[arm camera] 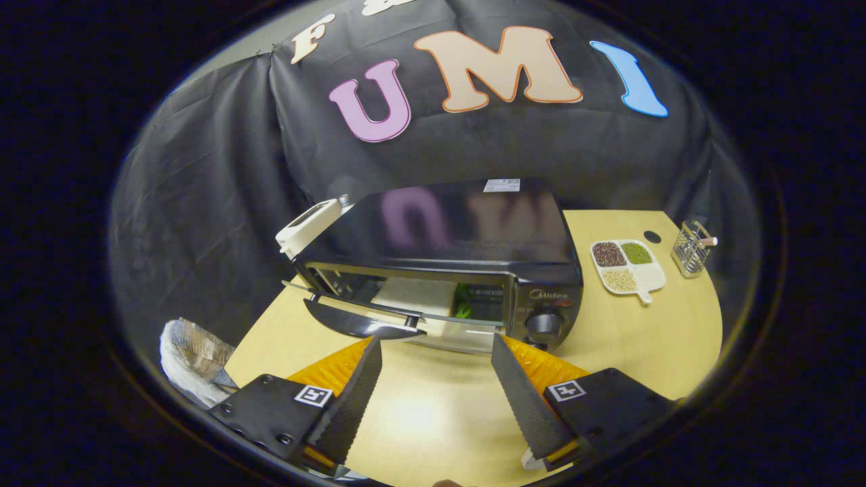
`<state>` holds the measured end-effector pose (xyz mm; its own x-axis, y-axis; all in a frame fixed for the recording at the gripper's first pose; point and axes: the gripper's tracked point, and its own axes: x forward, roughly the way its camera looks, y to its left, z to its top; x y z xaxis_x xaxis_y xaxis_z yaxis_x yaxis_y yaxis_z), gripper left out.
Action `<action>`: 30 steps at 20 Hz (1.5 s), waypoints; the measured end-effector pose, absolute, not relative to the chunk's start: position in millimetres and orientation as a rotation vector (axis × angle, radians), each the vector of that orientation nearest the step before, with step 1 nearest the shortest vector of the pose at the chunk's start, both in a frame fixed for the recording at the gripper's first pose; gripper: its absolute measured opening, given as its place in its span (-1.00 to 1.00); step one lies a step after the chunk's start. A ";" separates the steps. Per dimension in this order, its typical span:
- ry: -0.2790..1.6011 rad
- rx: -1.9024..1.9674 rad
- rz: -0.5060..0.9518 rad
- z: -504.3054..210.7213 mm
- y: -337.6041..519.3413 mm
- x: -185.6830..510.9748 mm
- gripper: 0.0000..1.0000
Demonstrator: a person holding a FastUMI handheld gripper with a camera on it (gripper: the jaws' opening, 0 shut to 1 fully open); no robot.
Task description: Open the toaster oven, put the food inside, and close the toaster oven door.
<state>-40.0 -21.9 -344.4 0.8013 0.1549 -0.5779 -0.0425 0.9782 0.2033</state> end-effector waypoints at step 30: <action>0.028 0.128 -0.113 -47.1 -168.4 -24.3 0.98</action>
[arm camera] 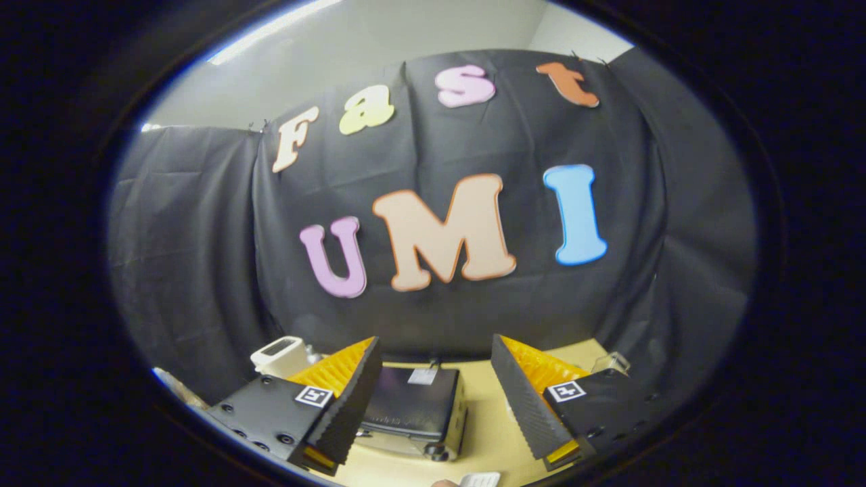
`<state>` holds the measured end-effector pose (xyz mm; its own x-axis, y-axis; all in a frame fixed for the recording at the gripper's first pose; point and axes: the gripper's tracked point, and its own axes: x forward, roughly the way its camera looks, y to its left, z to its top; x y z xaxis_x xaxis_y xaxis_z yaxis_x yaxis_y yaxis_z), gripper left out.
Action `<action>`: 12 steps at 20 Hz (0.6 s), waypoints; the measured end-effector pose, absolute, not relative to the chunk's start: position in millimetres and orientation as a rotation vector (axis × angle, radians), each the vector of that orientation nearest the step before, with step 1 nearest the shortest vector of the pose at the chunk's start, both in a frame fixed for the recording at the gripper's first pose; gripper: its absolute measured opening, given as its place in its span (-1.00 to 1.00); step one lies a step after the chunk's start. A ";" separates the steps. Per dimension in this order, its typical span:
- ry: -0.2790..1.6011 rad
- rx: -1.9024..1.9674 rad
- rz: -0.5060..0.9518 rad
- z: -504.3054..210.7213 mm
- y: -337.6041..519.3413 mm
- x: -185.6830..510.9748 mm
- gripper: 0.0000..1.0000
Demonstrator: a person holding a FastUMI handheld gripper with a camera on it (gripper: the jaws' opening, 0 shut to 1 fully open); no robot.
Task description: Open the toaster oven, put the food inside, and close the toaster oven door.
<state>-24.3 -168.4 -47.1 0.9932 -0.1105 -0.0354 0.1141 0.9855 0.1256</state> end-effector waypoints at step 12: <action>-0.073 0.100 -0.191 30.5 -222.9 -60.9 0.98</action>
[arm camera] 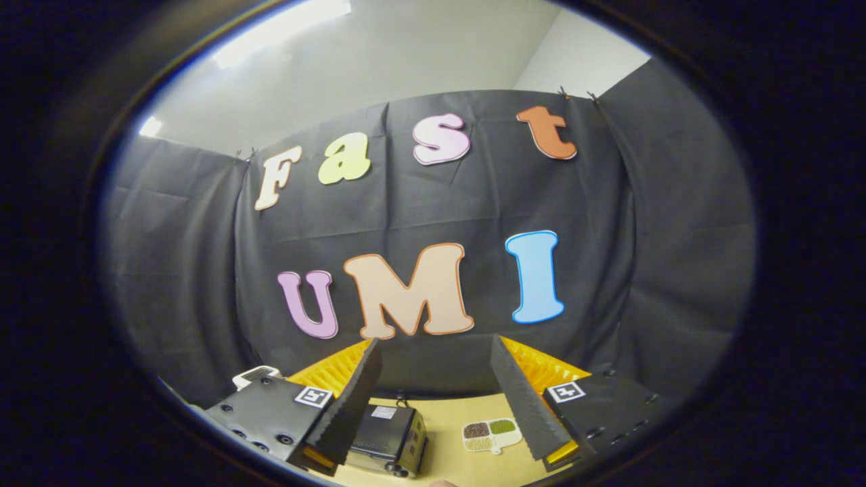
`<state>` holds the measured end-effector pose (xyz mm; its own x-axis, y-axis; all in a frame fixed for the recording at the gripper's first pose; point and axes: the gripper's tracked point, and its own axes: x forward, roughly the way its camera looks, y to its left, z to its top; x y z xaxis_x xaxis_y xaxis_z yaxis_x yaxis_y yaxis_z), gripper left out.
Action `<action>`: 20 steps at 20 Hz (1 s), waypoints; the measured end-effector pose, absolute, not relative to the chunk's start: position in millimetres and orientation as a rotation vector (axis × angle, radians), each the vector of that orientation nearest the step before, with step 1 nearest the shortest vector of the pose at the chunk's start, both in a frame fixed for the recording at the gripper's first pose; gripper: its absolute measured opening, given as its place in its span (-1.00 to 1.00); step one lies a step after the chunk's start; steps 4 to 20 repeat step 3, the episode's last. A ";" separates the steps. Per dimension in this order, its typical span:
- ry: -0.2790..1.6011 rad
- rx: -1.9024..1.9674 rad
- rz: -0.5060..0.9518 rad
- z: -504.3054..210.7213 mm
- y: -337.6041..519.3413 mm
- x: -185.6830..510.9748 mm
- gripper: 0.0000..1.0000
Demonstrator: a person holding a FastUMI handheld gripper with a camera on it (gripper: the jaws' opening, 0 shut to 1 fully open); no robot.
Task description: Open the toaster oven, put the food inside, and close the toaster oven door.
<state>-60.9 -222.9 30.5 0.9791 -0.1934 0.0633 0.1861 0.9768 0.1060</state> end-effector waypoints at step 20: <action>-0.078 0.090 -0.185 29.0 -226.9 -68.2 0.98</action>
